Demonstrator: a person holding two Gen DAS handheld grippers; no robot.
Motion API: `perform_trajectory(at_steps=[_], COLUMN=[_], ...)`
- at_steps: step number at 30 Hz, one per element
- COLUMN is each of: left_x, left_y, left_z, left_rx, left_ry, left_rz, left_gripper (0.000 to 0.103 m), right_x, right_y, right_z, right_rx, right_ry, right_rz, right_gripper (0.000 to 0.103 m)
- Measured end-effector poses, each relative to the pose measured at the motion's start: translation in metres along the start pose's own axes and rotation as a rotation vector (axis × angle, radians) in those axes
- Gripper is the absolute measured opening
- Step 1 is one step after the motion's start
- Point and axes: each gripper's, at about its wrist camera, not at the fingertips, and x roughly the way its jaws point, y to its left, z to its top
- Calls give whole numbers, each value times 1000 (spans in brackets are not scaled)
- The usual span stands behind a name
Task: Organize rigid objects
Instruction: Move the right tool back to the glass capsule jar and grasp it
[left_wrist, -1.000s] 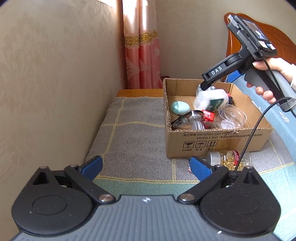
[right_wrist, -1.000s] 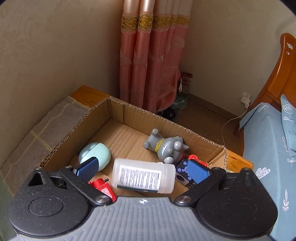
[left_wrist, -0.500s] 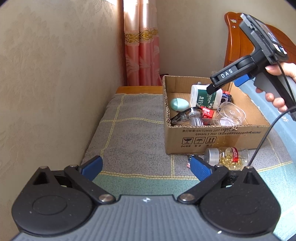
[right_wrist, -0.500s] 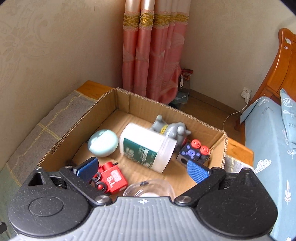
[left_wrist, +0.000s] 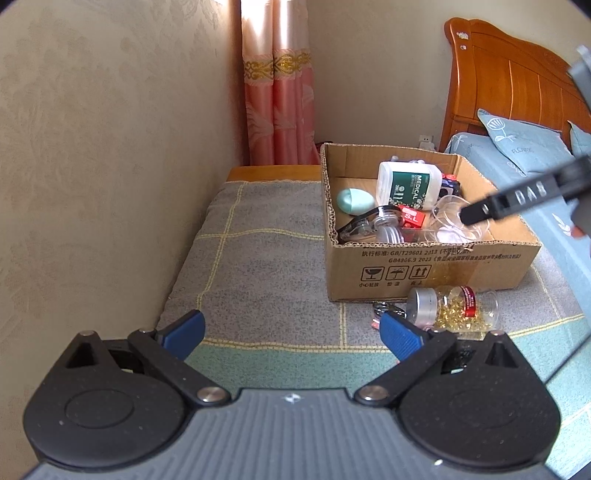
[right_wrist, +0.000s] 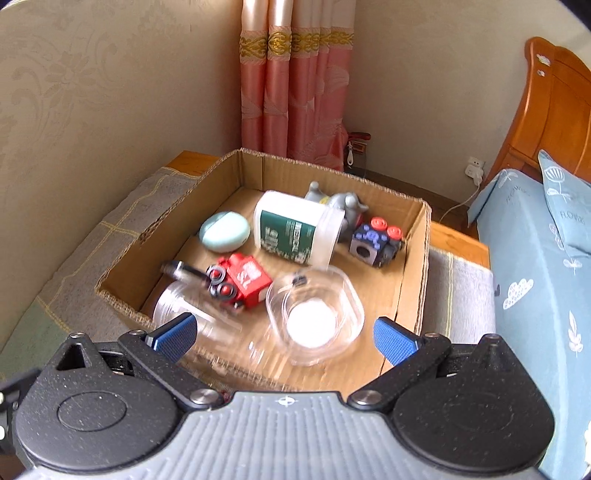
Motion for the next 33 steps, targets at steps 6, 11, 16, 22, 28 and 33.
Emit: perform_trajectory(at_steps=[6,11,16,22,28,33], left_x=[3,3,2,2,2,6], left_y=[10,18,22,23,18,13], left_z=[-1,0,-1,-4,-5,-5], left_rx=[-15,-33,-37,-41,-25,-12], left_ry=[10,9,12,17,20,24], left_rz=[27,40,48,41,31,-2], left_gripper=[100,100,100,100,100,100], right_x=[-2,-1,18,37,47,42], right_y=[15,42,58,70,64,48], right_z=[-48,-73,-87,-83,-84,-91], right_rx=[71,81,136,168,214,238], right_ry=[-66,-114,-92,-101,-63,-49], right_rz=[-44,-80,-61,-105,-113,-115], right_gripper=[103,103,103,103,103,103])
